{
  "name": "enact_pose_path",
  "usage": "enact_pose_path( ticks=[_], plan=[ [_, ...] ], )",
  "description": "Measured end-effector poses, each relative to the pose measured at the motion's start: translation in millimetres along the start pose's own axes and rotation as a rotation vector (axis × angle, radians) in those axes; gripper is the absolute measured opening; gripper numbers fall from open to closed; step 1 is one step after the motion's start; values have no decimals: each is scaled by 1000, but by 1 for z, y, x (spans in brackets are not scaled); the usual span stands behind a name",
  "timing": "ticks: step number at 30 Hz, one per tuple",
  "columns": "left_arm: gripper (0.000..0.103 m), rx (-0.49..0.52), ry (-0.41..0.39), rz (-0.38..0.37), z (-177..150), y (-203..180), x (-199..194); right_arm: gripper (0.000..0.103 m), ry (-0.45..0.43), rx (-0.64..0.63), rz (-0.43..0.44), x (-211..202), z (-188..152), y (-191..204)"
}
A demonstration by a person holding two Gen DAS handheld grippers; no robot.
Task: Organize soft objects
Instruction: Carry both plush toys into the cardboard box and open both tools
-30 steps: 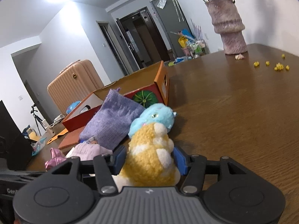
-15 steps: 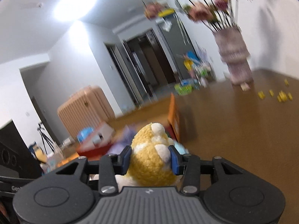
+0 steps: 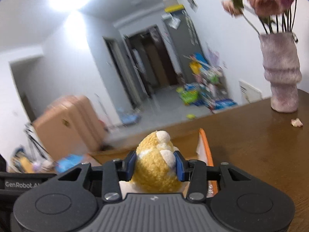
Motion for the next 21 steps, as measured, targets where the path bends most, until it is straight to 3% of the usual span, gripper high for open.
enact_pose_path(
  ticks=[1, 5, 10, 15, 21],
  plan=[
    [45, 3, 20, 18, -2, 3, 9, 40, 18, -10, -32, 9, -5, -2],
    [49, 22, 59, 35, -7, 11, 20, 42, 105, -79, -100, 19, -29, -7],
    [54, 40, 49, 66, -17, 13, 3, 49, 83, -159, -129, 0, -33, 1],
    [67, 117, -21, 110, -10, -1, -48, 53, 46, -170, -107, -34, -6, 6],
    [81, 252, -122, 220, -14, -22, -130, 71, -3, -275, -54, -109, 17, 32]
  ],
)
Point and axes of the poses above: each gripper's, at about its wrist camera, not at the fingertips, and x roughly the way its jaws point, y to its left, z to its top, the point moved 3 cm from there along x, roughly the way its jaws point, and after that the axes turned 7 degrees about x, right-handed, at the moved point
